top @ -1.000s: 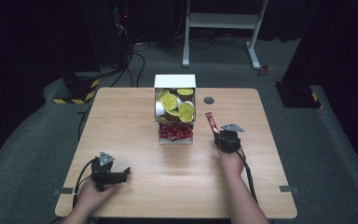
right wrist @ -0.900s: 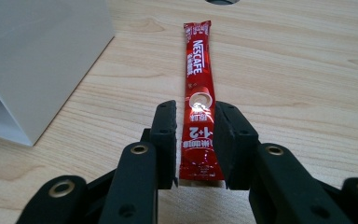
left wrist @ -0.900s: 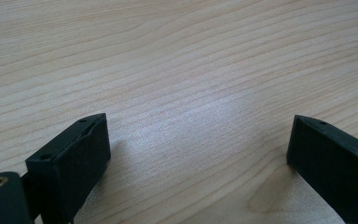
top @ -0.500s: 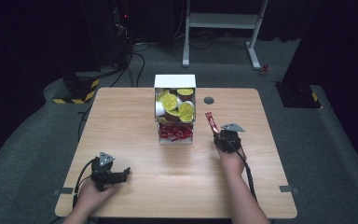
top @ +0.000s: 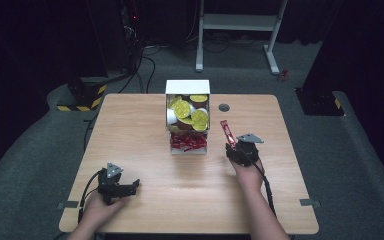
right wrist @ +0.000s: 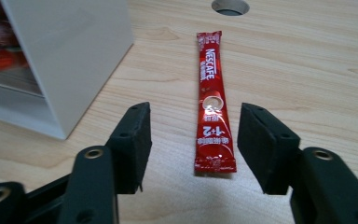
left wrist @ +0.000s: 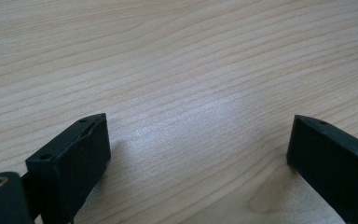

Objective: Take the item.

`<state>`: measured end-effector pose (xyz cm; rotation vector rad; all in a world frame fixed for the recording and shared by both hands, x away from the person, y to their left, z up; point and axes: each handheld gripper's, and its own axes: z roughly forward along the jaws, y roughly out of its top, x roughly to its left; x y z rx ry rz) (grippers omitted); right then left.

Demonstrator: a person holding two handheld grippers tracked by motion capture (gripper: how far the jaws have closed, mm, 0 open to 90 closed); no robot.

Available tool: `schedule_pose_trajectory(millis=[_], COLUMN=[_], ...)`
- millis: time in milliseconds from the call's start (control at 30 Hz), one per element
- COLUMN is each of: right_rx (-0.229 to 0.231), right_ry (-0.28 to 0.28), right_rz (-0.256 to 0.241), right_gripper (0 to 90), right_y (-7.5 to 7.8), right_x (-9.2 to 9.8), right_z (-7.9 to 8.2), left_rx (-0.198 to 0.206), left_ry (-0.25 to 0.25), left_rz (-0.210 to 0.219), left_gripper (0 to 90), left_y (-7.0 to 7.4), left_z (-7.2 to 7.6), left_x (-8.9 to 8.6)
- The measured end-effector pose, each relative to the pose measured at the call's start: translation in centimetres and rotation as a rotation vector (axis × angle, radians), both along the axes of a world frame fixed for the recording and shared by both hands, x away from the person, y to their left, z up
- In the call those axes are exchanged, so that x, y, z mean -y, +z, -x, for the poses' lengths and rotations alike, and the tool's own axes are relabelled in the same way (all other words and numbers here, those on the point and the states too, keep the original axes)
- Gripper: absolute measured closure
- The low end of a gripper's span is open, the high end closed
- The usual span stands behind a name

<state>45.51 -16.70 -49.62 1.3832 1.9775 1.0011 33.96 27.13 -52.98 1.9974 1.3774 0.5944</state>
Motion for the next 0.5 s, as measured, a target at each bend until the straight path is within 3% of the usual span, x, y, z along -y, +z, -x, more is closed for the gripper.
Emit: schedule_pose_trajectory(millis=[200,500], right_rx=[0.026,0.029], right_ry=[0.021,0.037], right_rz=[-0.026,-0.047], right_gripper=[36.5,31.4], right_y=[0.6,1.1], right_x=[0.4,1.2], right_z=[1.5,4.2], left_rx=[0.000,0.001], left_ry=[-0.001,0.001], left_rz=[-0.003,0.001], left_gripper=[6.3,6.3], left_y=[0.0,0.0], left_z=[0.0,0.0], left_x=[0.0,0.0])
